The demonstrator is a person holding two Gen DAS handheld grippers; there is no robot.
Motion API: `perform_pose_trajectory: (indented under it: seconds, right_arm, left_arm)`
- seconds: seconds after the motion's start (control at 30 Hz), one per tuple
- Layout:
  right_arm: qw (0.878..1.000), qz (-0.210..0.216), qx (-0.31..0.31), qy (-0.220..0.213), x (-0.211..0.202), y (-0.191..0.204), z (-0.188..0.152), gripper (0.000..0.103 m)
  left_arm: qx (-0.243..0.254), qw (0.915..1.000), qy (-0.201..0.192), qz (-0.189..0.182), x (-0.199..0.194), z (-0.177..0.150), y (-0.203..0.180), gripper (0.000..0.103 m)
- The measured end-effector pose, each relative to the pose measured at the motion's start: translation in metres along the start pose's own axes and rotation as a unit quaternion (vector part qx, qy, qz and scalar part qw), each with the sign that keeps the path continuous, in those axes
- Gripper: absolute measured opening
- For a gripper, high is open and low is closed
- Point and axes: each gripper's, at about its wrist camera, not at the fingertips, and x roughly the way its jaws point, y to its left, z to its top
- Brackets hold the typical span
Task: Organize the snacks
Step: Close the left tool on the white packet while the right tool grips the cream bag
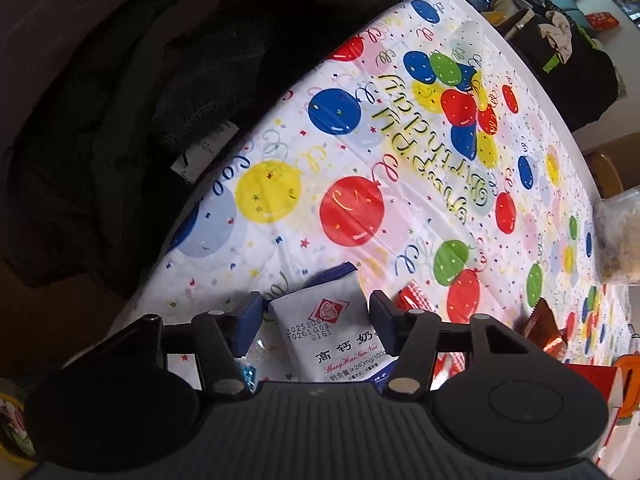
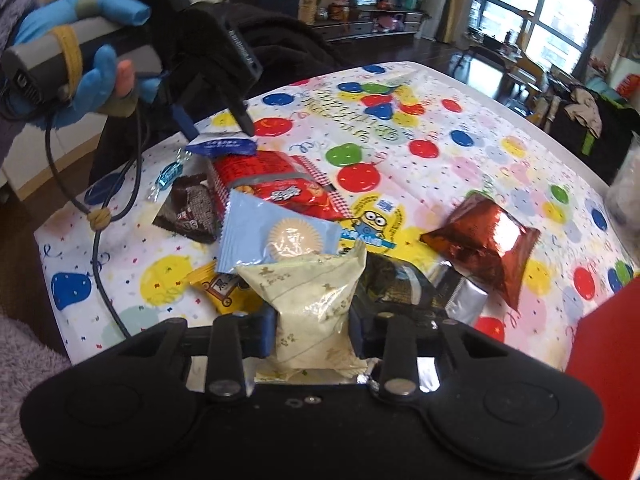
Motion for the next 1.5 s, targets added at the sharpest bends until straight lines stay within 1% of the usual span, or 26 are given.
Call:
perform_pose_trajectory:
  seconds: [0.07,0.13,0.2,0.27,0.4,0.47,0.53,0.6,0.63,0.73,0.83,1.07,1.27,1.33,1.4,1.5]
  right_arm:
    - [1.000,-0.001,0.010,-0.003,-0.004,-0.001,-0.001,0.034]
    - [1.000,-0.001,0.016,-0.003,-0.007,-0.001,-0.002,0.034]
    - [1.000,-0.001,0.019,-0.004,-0.008,-0.001,-0.003,0.034]
    - [1.000,-0.001,0.022,-0.003,-0.008,0.001,-0.002,0.034]
    - [1.000,-0.001,0.022,-0.004,-0.009,0.004,-0.002,0.034]
    - [1.000,0.000,0.021,-0.004,-0.009,0.005,-0.002,0.034]
    - [1.000,-0.001,0.021,-0.003,-0.009,0.006,-0.002,0.034]
    - [1.000,-0.001,0.021,-0.003,-0.010,0.006,-0.002,0.034]
    - [1.000,-0.001,0.021,-0.003,-0.010,0.006,-0.002,0.034]
    - [1.000,-0.004,0.022,-0.003,-0.009,0.006,-0.002,0.034]
    - [1.000,-0.007,0.024,-0.004,-0.010,0.005,-0.001,0.034]
    - [0.999,-0.019,0.031,-0.008,-0.013,0.005,0.002,0.034]
    - [0.998,-0.032,0.055,-0.014,-0.017,0.001,0.004,0.034]
    - [0.997,-0.040,0.064,-0.017,-0.021,0.001,0.004,0.034]
    - [0.996,-0.047,0.076,-0.021,-0.025,0.000,0.004,0.034]
    - [0.993,-0.058,0.100,-0.035,-0.035,-0.003,0.004,0.034]
  left_arm:
    - [-0.008,0.9999,0.010,-0.005,0.000,0.000,0.000,0.062]
    - [-0.003,0.9999,0.013,0.005,0.000,0.000,-0.005,0.068]
    - [0.006,0.9997,0.016,0.019,-0.001,-0.002,-0.010,0.073]
    - [0.011,0.9994,0.022,0.023,0.002,-0.002,-0.012,0.073]
    - [0.015,0.9984,0.033,0.044,0.011,-0.001,-0.021,0.073]
    - [0.026,0.9981,0.035,0.043,0.014,-0.002,-0.027,0.073]
    - [0.040,0.9973,0.028,0.055,0.014,-0.004,-0.033,0.072]
    - [0.042,0.9970,0.025,0.060,0.015,-0.005,-0.033,0.071]
    - [0.038,0.9972,0.025,0.059,0.015,-0.005,-0.032,0.065]
    - [0.042,0.9970,0.021,0.062,0.014,-0.004,-0.030,0.058]
    - [0.036,0.9979,0.017,0.051,0.011,-0.004,-0.025,0.053]
    - [0.008,0.9999,0.007,0.001,0.003,-0.007,-0.003,0.052]
    - [0.007,0.9998,-0.007,-0.018,-0.009,-0.011,0.009,0.052]
    - [0.007,0.9996,-0.015,-0.025,-0.015,-0.014,0.013,0.052]
    - [0.007,0.9989,-0.032,-0.033,-0.026,-0.018,0.016,0.052]
    - [0.019,0.9971,-0.056,-0.048,-0.044,-0.025,0.016,0.053]
